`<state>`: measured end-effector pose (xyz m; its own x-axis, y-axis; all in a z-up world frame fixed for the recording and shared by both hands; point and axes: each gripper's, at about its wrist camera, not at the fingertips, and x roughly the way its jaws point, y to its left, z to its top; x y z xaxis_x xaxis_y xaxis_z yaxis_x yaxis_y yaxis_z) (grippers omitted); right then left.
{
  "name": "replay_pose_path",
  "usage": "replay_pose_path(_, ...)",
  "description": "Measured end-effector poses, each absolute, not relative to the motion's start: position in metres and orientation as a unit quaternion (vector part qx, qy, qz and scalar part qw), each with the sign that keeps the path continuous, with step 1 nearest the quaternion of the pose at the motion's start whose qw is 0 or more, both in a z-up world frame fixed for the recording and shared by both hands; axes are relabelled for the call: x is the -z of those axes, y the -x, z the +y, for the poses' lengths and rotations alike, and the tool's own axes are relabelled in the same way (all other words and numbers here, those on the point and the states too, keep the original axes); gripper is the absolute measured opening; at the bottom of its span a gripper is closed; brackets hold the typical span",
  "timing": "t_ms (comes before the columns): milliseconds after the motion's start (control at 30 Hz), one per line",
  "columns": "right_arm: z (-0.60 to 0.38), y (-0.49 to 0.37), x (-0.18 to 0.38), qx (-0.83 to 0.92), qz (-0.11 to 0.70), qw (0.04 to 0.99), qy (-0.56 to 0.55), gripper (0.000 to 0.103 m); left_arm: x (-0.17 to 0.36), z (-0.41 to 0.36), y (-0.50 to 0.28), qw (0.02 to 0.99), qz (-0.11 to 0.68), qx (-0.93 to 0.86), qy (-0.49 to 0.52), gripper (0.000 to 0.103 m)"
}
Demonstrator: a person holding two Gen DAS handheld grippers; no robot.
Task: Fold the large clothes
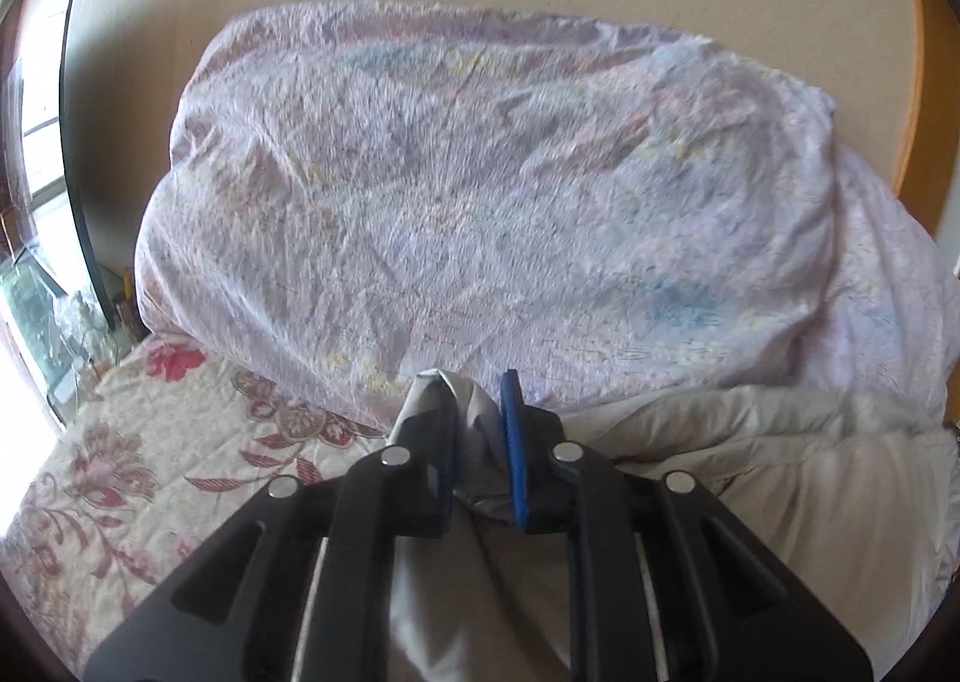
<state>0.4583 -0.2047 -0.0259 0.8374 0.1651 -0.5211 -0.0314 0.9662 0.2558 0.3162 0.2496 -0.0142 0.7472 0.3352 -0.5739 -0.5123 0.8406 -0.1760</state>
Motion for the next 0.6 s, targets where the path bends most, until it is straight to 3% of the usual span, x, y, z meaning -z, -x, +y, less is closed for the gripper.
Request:
replay_pose_path(33,-0.210,-0.459,0.024,-0.065,0.274,0.948,-0.146,0.056,0.017,0.252,-0.318,0.918,0.273,-0.225,0.177,0.030)
replay_pose_path(100,-0.224,-0.445,0.010,-0.073,0.221,0.954,-0.187,0.080,0.014,0.254,-0.314,0.921,0.259,-0.227,0.183,0.060)
replay_pose_path(133,-0.227,-0.437,0.003,-0.078,0.197,0.958,-0.194,0.081,0.008,0.253,-0.306,0.926,0.238,-0.235,0.175,0.081)
replay_pose_path(167,-0.231,-0.427,-0.005,-0.090,0.178,0.961,-0.193,0.081,0.001,0.250,-0.297,0.931,0.221,-0.238,0.168,0.086)
replay_pose_path(333,-0.207,-0.401,-0.003,-0.147,0.236,0.957,-0.077,0.077,-0.014,0.216,-0.266,0.950,0.206,-0.207,0.108,0.097)
replay_pose_path(500,-0.177,-0.395,0.037,-0.150,0.308,0.940,0.013,0.052,0.010,0.188,-0.268,0.945,0.253,-0.196,0.075,0.098)
replay_pose_path(600,-0.171,-0.401,0.050,-0.141,0.322,0.936,0.023,0.048,0.026,0.182,-0.277,0.937,0.272,-0.210,0.063,0.097)
